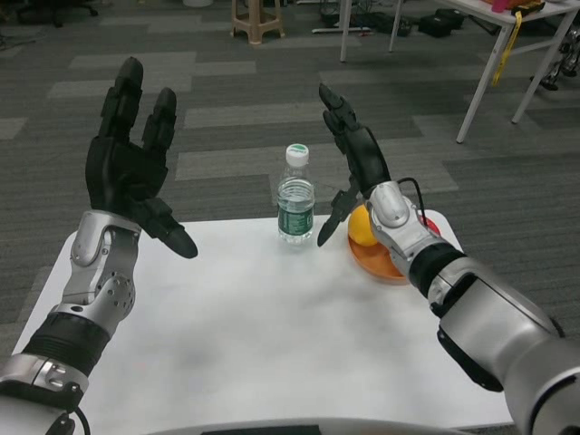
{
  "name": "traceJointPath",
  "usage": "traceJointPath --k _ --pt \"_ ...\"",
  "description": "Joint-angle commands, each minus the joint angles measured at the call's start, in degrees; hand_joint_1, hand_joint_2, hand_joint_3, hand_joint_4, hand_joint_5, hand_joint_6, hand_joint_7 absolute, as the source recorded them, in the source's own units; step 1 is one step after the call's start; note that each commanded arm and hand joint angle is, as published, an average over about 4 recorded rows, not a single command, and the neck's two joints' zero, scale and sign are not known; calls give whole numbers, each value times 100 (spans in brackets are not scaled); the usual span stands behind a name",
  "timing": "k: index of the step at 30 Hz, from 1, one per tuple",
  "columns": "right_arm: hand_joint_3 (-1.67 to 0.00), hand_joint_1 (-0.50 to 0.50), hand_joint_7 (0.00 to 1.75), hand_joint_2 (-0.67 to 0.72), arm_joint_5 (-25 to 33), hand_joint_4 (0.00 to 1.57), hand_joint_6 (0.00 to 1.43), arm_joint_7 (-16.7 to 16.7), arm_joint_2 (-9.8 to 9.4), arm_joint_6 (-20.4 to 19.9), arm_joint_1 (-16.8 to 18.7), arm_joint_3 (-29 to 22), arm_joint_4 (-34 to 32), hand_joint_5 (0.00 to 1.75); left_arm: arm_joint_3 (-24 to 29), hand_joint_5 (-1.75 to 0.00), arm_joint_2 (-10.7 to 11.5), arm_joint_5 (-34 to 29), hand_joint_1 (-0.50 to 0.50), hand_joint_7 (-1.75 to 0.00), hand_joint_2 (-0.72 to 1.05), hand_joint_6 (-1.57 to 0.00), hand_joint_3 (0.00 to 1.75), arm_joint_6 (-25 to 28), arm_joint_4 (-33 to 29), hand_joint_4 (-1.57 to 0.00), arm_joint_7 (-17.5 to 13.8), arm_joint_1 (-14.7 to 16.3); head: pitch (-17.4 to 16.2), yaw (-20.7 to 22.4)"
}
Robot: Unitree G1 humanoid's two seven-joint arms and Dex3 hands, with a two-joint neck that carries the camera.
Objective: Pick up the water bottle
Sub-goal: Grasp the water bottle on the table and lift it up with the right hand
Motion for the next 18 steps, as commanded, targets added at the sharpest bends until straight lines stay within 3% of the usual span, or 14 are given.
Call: traceJointPath --k 1,18 --pt "0 -46 0 66 24 0 0 -14 33 85 -233 199 142 0 -1 0 20 -37 -48 -2 -72 0 9 -6 37 0 -10 0 -6 -3" --pt "0 -46 0 66 33 0 0 -5 88 217 -360 935 333 0 -51 0 -11 -43 -48 0 -72 0 7 -6 37 0 -10 0 -86 -39"
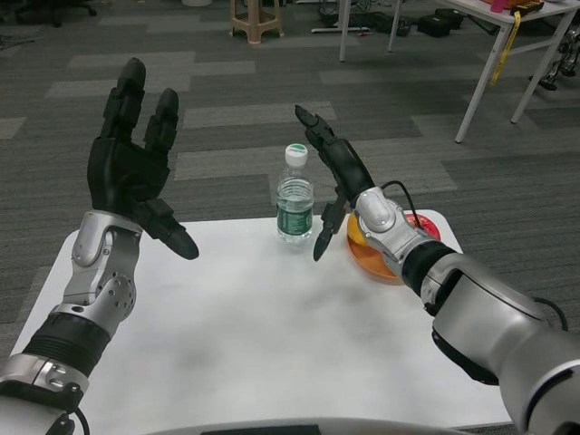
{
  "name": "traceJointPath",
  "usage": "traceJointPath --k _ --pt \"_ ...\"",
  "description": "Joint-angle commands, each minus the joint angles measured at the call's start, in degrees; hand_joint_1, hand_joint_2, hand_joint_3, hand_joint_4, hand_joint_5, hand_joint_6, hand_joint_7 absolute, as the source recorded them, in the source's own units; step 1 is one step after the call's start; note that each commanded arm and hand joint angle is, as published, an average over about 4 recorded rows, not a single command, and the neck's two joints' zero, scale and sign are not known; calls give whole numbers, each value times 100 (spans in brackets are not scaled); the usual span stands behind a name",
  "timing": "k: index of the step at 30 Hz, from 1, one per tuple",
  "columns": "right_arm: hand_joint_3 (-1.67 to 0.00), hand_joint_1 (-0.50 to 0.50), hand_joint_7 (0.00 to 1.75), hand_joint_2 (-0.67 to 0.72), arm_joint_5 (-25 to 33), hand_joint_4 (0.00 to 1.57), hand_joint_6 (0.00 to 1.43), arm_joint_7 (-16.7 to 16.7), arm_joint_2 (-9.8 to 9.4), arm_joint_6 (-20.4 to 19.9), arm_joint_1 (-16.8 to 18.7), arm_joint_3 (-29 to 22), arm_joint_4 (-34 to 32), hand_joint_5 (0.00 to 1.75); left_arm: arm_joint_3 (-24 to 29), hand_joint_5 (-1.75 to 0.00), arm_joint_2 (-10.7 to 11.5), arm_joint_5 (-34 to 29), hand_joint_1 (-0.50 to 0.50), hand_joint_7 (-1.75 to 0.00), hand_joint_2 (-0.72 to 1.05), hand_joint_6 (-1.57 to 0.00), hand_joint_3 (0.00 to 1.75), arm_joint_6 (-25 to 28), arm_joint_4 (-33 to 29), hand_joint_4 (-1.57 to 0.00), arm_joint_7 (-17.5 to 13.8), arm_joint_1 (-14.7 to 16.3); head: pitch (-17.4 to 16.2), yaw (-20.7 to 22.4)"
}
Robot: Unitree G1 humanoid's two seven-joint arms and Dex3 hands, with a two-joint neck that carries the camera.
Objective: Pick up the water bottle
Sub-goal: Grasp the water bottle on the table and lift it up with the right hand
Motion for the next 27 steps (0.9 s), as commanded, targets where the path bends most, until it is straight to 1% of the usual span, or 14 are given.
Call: traceJointPath --k 1,3,5,7,11,21,24,27 --pt "0 -46 0 66 22 0 0 -5 13 49 -162 62 16 0 1 0 -7 -41 -48 0 -72 0 4 -6 37 0 -10 0 -21 -15" --pt "0 -46 3 63 22 0 0 -5 17 51 -162 69 19 0 -8 0 -9 -43 -48 0 -72 0 4 -6 37 0 -10 0 -28 -21" --pt "0 -46 3 63 22 0 0 0 17 55 -162 80 21 0 -17 0 -9 -43 -48 0 -72 0 9 -6 37 0 -10 0 -52 -34" --pt "0 -46 3 66 22 0 0 17 17 69 -162 97 21 0 -26 0 -9 -43 -48 0 -72 0 9 -6 42 0 -10 -5 -71 -44" --pt "0 -46 7 60 31 0 0 57 22 86 -162 106 21 0 -43 0 -13 -43 -48 0 -72 0 9 -6 46 0 -10 -9 -101 -67" --pt "0 -46 7 60 35 0 0 123 75 117 -101 89 21 0 -70 0 -13 -43 -48 0 -72 0 9 -6 46 0 -10 -18 -147 -104" --pt "0 -46 7 60 40 0 0 134 88 128 -74 82 32 0 -74 0 -11 -45 -48 0 -72 0 2 -6 46 0 -10 -18 -160 -108" --pt "0 -46 7 60 40 0 0 140 97 130 -52 80 51 0 -79 0 -18 -52 -48 0 -72 0 7 -10 42 0 -10 -18 -167 -109"
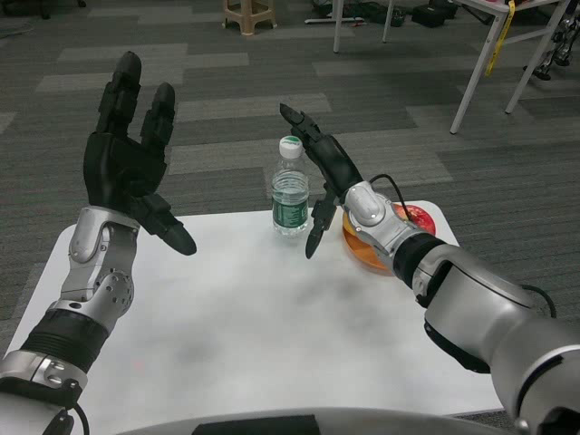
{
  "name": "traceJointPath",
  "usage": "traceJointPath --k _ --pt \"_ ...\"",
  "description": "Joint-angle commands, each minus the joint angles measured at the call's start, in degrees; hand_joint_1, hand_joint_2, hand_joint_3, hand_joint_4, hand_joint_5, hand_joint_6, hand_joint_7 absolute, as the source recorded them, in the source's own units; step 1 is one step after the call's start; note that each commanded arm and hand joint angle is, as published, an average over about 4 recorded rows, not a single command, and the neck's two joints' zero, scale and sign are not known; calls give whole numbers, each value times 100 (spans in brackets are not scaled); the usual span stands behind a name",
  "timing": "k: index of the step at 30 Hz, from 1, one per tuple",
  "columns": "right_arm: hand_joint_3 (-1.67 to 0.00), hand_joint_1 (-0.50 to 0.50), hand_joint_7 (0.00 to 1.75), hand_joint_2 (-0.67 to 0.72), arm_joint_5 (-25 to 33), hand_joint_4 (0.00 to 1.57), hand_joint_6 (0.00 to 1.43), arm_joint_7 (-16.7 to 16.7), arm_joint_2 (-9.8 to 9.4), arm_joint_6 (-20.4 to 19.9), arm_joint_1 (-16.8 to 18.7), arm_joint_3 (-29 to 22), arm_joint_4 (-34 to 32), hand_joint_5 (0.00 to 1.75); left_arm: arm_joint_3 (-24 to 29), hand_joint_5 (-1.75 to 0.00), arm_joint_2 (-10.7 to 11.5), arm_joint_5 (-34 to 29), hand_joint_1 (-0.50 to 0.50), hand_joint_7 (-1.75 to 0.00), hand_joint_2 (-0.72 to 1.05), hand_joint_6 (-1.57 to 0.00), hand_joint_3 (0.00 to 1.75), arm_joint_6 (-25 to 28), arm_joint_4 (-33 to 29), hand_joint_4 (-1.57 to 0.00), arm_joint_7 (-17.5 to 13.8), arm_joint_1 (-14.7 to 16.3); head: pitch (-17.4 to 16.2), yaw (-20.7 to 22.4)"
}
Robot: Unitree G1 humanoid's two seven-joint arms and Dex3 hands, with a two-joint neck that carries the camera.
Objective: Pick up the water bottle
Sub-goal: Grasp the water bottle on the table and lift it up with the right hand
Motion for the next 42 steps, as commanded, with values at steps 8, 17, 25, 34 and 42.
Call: traceJointPath --k 8,17,25,34,42 --pt "0 -46 12 60 37 0 0 22 12 65 -4 -32 44 0 -9 0 -5 -42 -48 0 -72 0 4 -15 42 0 -10 -13 -3 -1" --pt "0 -46 42 58 37 0 0 101 -19 65 123 -133 35 24 -9 0 -5 -42 -48 0 -72 0 9 -15 37 0 -10 -9 -20 26" --pt "0 -46 51 53 37 1 0 185 -72 63 308 -269 -15 51 -9 0 -5 -49 -48 0 -72 0 9 -15 46 0 -10 -18 -36 41" --pt "0 -46 84 53 37 14 0 235 -105 56 394 -405 -108 165 -7 0 -7 -42 -48 0 -72 0 7 -15 81 0 -10 -27 -56 50" --pt "0 -46 129 53 37 27 0 250 -129 56 409 -436 -114 175 9 0 -23 -51 -48 -2 -72 0 9 -15 103 0 -10 -31 -83 57"
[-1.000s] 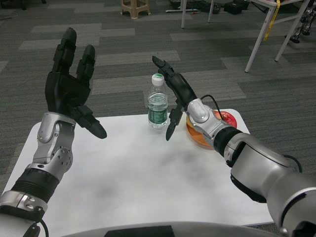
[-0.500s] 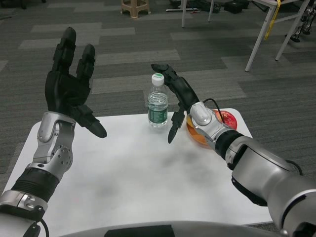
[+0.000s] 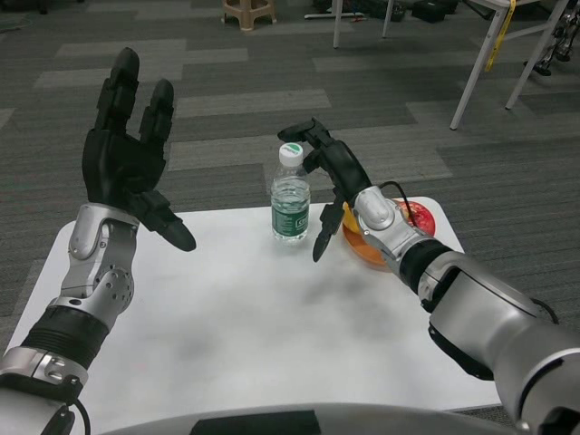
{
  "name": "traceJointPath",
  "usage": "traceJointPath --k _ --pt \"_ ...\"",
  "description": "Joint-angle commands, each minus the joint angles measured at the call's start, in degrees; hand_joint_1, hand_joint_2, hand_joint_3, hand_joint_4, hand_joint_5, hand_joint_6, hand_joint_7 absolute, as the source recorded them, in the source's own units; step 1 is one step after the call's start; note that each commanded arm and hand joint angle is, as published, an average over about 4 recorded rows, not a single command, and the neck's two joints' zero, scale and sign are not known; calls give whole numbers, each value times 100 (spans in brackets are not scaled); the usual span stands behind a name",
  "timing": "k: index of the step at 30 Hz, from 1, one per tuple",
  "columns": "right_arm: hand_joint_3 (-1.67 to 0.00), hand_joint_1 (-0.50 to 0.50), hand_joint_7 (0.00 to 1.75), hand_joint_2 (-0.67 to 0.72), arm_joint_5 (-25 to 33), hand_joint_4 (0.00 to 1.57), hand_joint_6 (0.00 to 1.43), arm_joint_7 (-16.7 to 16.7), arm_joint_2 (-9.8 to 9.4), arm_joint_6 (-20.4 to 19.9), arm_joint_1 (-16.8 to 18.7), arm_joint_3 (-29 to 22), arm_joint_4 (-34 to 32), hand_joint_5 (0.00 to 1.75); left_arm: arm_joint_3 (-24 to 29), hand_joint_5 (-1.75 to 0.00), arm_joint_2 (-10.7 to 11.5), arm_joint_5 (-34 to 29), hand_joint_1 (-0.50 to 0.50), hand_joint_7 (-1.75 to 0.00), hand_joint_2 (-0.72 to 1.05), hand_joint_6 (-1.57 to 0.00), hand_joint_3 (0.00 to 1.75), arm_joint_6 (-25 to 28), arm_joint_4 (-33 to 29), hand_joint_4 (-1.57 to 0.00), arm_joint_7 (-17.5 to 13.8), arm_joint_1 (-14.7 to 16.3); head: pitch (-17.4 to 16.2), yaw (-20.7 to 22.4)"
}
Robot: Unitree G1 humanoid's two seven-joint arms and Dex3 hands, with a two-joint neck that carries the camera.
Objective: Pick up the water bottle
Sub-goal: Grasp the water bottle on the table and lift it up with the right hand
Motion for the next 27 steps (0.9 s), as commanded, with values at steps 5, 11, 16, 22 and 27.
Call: traceJointPath --k 5,11,16,22,27 --pt "0 -46 143 53 35 30 0 13 -63 34 106 -41 -40 175 15 0 -16 -12 -48 -2 -72 0 9 -15 99 0 -10 -44 -33 1" --pt "0 -46 162 53 29 34 0 13 -70 34 152 -41 -48 175 15 0 -16 -12 -48 -2 -72 0 4 -15 101 0 -10 -48 -47 1" --pt "0 -46 171 53 27 35 0 22 -70 34 187 -37 -64 165 23 0 -16 -12 -48 0 -72 0 7 -15 110 0 -10 -48 -76 9" --pt "0 -46 171 53 27 37 0 53 -83 30 244 -41 -152 165 23 0 -16 -12 -48 0 -72 0 9 -15 110 0 -10 -48 -77 22" --pt "0 -46 168 50 27 38 6 90 -112 25 325 -41 -286 165 39 0 -16 -12 -48 0 -72 0 9 -21 101 0 -10 -51 -77 50"
